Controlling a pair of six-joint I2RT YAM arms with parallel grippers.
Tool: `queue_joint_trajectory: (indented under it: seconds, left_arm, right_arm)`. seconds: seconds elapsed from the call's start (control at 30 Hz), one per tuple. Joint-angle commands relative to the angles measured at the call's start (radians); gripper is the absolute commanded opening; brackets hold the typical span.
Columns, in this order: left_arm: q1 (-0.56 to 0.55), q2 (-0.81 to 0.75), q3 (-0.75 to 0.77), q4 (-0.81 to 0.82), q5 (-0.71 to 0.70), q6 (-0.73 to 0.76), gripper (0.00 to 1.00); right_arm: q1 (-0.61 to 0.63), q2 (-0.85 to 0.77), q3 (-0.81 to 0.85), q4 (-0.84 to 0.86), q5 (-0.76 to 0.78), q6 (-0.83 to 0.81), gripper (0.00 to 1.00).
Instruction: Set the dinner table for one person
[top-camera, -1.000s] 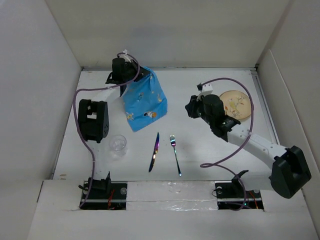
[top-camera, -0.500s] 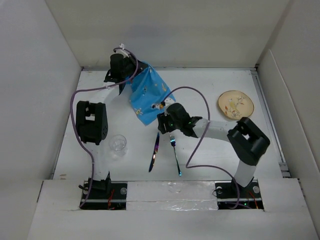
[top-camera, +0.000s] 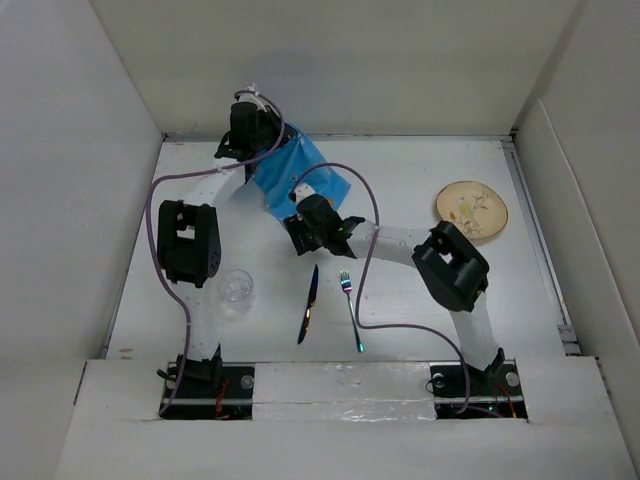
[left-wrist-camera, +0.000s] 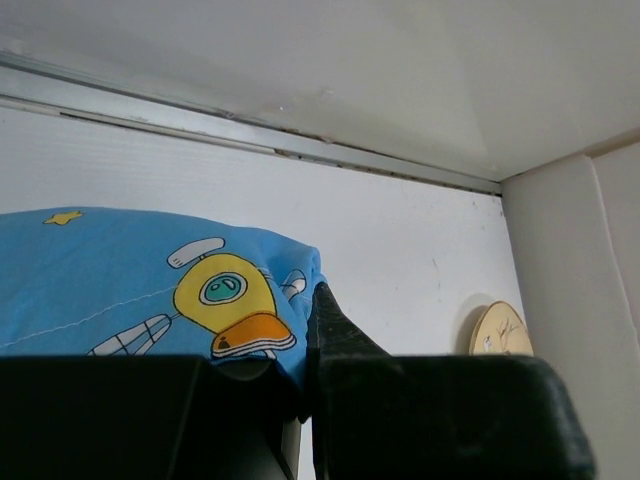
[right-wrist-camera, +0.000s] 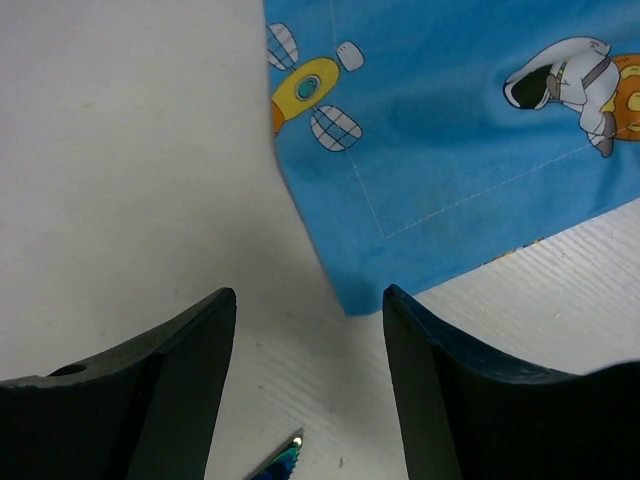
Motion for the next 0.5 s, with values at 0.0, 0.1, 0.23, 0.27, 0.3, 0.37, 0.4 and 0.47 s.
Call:
queue_joint_trajectory:
  seconds: [0.0, 0.1, 0.23, 0.27, 0.3, 0.37, 0.4, 0.47]
  left_arm:
    - [-0.004, -0.015, -0.006, 0.010, -0.017, 0.039, 0.00]
    - [-0.004, -0.027, -0.017, 0.004, -0.011, 0.042, 0.00]
    - [-0.004, -0.069, -0.051, -0.004, -0.026, 0.065, 0.00]
    - [-0.004, -0.079, -0.059, -0.011, -0.029, 0.070, 0.00]
    - [0.005, -0.085, -0.060, -0.019, -0.033, 0.078, 0.00]
    - [0.005, -0.105, -0.080, -0.027, -0.038, 0.087, 0.00]
    - [0.005, -0.115, -0.089, -0.024, -0.044, 0.092, 0.00]
    - [0.014, -0.128, -0.108, -0.030, -0.049, 0.095, 0.00]
  right_arm:
    - [0.008, 0.054, 0.086, -0.120, 0.070, -0.023, 0.66]
    - [0.008, 0.079, 0.116, -0.159, 0.119, -0.004, 0.65]
    - [-0.027, 0.093, 0.119, -0.186, 0.127, 0.016, 0.62]
    - [-0.043, 0.096, 0.120, -0.201, 0.119, 0.020, 0.60]
    - [-0.043, 0.102, 0.114, -0.198, 0.110, 0.023, 0.57]
    - [-0.057, 0.104, 0.105, -0.192, 0.097, 0.019, 0.43]
    - [-0.067, 0.096, 0.100, -0.189, 0.102, 0.017, 0.34]
    - [-0.077, 0.071, 0.057, -0.166, 0.122, 0.025, 0.15]
